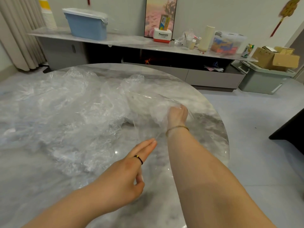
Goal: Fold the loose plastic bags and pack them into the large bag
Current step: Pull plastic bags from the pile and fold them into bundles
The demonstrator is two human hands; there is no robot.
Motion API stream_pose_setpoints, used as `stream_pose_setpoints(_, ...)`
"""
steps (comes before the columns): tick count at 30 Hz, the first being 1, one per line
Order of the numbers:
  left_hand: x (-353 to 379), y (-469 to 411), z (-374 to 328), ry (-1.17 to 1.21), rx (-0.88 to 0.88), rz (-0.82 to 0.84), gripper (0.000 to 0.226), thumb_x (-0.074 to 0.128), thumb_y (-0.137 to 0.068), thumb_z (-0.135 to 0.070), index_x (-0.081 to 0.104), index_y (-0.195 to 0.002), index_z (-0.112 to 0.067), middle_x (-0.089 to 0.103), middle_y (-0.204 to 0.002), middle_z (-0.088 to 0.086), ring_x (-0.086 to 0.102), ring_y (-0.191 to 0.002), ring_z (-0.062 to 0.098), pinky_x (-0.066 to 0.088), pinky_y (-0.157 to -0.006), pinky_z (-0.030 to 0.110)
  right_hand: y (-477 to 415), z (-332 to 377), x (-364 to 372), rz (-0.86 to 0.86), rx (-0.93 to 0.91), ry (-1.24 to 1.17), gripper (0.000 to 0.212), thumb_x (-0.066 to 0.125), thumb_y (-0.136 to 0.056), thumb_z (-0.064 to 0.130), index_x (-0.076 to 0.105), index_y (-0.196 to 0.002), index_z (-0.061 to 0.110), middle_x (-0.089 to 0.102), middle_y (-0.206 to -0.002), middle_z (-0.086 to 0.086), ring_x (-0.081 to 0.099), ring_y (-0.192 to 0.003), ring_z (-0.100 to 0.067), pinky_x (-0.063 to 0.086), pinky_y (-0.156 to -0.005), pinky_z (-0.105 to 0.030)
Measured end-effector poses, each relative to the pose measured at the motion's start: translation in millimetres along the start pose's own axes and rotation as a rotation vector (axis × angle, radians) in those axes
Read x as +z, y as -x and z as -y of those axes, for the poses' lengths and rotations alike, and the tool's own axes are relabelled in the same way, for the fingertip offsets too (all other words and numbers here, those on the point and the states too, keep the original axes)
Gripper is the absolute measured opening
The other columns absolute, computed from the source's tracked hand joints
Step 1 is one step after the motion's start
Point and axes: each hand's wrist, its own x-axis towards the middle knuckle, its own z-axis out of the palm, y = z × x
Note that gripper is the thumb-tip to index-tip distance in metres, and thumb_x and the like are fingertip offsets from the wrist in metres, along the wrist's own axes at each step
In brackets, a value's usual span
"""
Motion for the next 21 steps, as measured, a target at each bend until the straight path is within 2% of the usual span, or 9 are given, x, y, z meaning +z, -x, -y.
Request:
stream_pose_setpoints(4, -7, 0, 5, 0.012, -0.023, -0.002, 0.085, 0.05, -0.091, -0.013, -0.016, -0.112, -0.062, -0.031, -0.105, -0.061, 0.046, -0.1, -0.004, 0.037, -0.092, 0.007, -25, -7, 13, -0.061, -0.035, 0.047, 0.037, 0.044, -0.094, 0.007, 0.04, -0.131, 0.004, 0.05, -0.129, -0.017, 0.051, -0.115, -0.031, 0.04, -0.091, -0.028)
stream_pose_setpoints(6, -9, -1, 9, 0.027, -0.037, -0.021, 0.085, 0.05, -0.09, -0.013, -0.016, -0.113, -0.062, -0.029, -0.111, -0.057, 0.047, -0.097, -0.006, 0.036, -0.093, 0.006, -32, -17, 20, -0.054, -0.11, 0.242, 0.039, 0.05, -0.092, 0.014, 0.039, -0.129, 0.005, 0.049, -0.129, -0.015, 0.049, -0.116, -0.03, 0.039, -0.096, -0.032)
stream_pose_setpoints(8, -10, -3, 12, 0.038, -0.045, -0.034, 0.085, 0.05, -0.09, -0.013, -0.016, -0.113, -0.062, -0.029, -0.114, -0.054, 0.048, -0.098, -0.006, 0.032, -0.093, 0.001, -35, -27, 20, -0.084, -0.27, 0.608, 0.037, 0.054, -0.091, 0.019, 0.043, -0.123, 0.004, 0.048, -0.127, -0.012, 0.046, -0.118, -0.026, 0.036, -0.096, -0.031)
stream_pose_setpoints(11, -8, -6, 12, 0.039, -0.053, -0.035, 0.083, 0.049, -0.09, -0.014, -0.015, -0.113, -0.061, -0.029, -0.115, -0.052, 0.047, -0.1, -0.006, 0.029, -0.092, -0.003, -35, -32, 15, -0.071, -0.43, 0.978, 0.032, 0.044, -0.096, 0.021, 0.041, -0.123, 0.005, 0.054, -0.119, -0.011, 0.05, -0.112, -0.025, 0.038, -0.086, -0.029)
stream_pose_setpoints(13, -8, -7, 12, 0.043, -0.053, -0.037, 0.084, 0.049, -0.091, -0.014, -0.016, -0.112, -0.062, -0.028, -0.117, -0.054, 0.046, -0.102, -0.006, 0.031, -0.094, 0.0, -31, -34, 15, 0.012, -0.422, 0.971, 0.03, 0.035, -0.098, 0.017, 0.04, -0.126, 0.006, 0.061, -0.107, -0.013, 0.058, -0.101, -0.03, 0.036, -0.073, -0.028)
stream_pose_setpoints(15, -8, -8, 14, 0.049, -0.055, -0.051, 0.085, 0.05, -0.09, -0.013, -0.016, -0.11, -0.062, -0.017, -0.12, -0.055, 0.043, -0.107, -0.006, 0.033, -0.095, 0.004, -23, -41, 13, 0.113, -0.51, 0.942, 0.028, 0.033, -0.097, 0.013, 0.043, -0.123, 0.008, 0.061, -0.098, -0.013, 0.058, -0.099, -0.031, 0.034, -0.07, -0.028)
stream_pose_setpoints(17, -8, -8, 15, 0.054, -0.054, -0.075, 0.085, 0.05, -0.09, -0.012, -0.016, -0.109, -0.063, -0.01, -0.12, -0.052, 0.043, -0.109, -0.006, 0.033, -0.094, 0.004, -14, -47, 8, 0.259, -0.673, 1.017, 0.034, 0.034, -0.097, 0.013, 0.042, -0.131, 0.01, 0.057, -0.111, -0.009, 0.052, -0.109, -0.028, 0.036, -0.081, -0.03)
stream_pose_setpoints(19, -8, -8, 14, 0.043, -0.057, -0.077, 0.086, 0.051, -0.09, -0.012, -0.017, -0.108, -0.062, -0.015, -0.116, -0.055, 0.044, -0.104, -0.012, 0.034, -0.093, 0.003, -10, -55, 2, 0.387, -0.804, 1.173, 0.04, 0.033, -0.097, 0.011, 0.037, -0.137, 0.012, 0.047, -0.131, -0.008, 0.043, -0.12, -0.026, 0.032, -0.094, -0.031)
stream_pose_setpoints(21, -8, -7, 13, 0.038, -0.067, -0.063, 0.087, 0.05, -0.09, -0.013, -0.019, -0.108, -0.062, -0.023, -0.109, -0.058, 0.044, -0.097, -0.018, 0.035, -0.091, 0.003, -13, -58, 0, 0.413, -0.824, 1.303, 0.043, 0.029, -0.099, 0.013, 0.03, -0.142, 0.012, 0.031, -0.147, -0.008, 0.03, -0.133, -0.025, 0.023, -0.106, -0.034)
